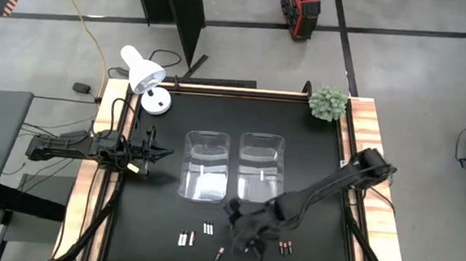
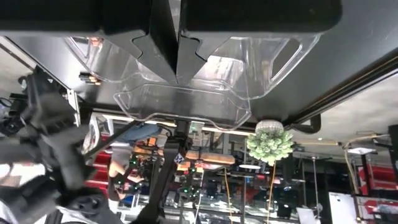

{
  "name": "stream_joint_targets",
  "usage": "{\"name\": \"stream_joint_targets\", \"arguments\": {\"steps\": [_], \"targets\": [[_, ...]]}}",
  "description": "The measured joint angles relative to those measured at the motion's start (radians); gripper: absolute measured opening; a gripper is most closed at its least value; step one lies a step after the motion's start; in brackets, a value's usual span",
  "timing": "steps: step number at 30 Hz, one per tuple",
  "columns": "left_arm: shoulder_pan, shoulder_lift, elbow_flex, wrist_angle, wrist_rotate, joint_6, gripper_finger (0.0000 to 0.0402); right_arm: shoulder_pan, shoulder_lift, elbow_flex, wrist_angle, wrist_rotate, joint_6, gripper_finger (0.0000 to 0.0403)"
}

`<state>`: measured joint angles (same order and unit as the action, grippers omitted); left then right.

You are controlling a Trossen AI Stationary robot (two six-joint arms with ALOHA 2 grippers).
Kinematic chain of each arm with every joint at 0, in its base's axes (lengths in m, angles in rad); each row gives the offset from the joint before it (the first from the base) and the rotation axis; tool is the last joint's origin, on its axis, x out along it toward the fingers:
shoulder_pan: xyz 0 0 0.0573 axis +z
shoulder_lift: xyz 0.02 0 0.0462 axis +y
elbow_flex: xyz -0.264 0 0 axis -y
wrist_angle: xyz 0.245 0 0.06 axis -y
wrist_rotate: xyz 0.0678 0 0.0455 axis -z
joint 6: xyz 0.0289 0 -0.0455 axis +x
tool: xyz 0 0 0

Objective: Sort batteries
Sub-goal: Put the black battery into the right transparent bin

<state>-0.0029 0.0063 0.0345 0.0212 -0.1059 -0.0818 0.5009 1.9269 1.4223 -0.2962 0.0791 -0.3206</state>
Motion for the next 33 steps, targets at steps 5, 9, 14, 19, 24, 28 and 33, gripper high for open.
{"name": "stream_joint_targets", "arguments": {"steps": [5, 9, 14, 19, 24, 28, 33], "targets": [[0.000, 0.000, 0.000, -0.003, 0.000, 0.000, 0.0000, 0.024, 0.138, 0.154, -0.131, -0.013, -0.033, 0.0191], [0.000, 0.000, 0.000, -0.003, 0.000, 0.000, 0.0000, 0.038, 0.229, 0.259, -0.202, -0.048, -0.067, 0.0183], [0.000, 0.000, 0.001, -0.006, 0.000, -0.007, 0.0000, 0.056, 0.316, 0.352, -0.268, -0.083, -0.088, 0.0178], [0.000, 0.000, 0.001, -0.007, 0.000, -0.010, 0.0000, 0.069, 0.385, 0.425, -0.290, -0.086, -0.108, 0.0176], [0.000, 0.000, 0.001, -0.008, 0.000, -0.021, 0.0000, 0.068, 0.439, 0.476, -0.327, -0.092, -0.110, 0.0176], [0.000, 0.000, 0.001, -0.009, 0.000, -0.039, 0.0000, 0.068, 0.462, 0.504, -0.357, -0.092, -0.122, 0.0169], [0.000, 0.000, 0.001, -0.012, 0.000, -0.047, 0.0000, 0.063, 0.464, 0.504, -0.367, -0.093, -0.122, 0.0113]]}}
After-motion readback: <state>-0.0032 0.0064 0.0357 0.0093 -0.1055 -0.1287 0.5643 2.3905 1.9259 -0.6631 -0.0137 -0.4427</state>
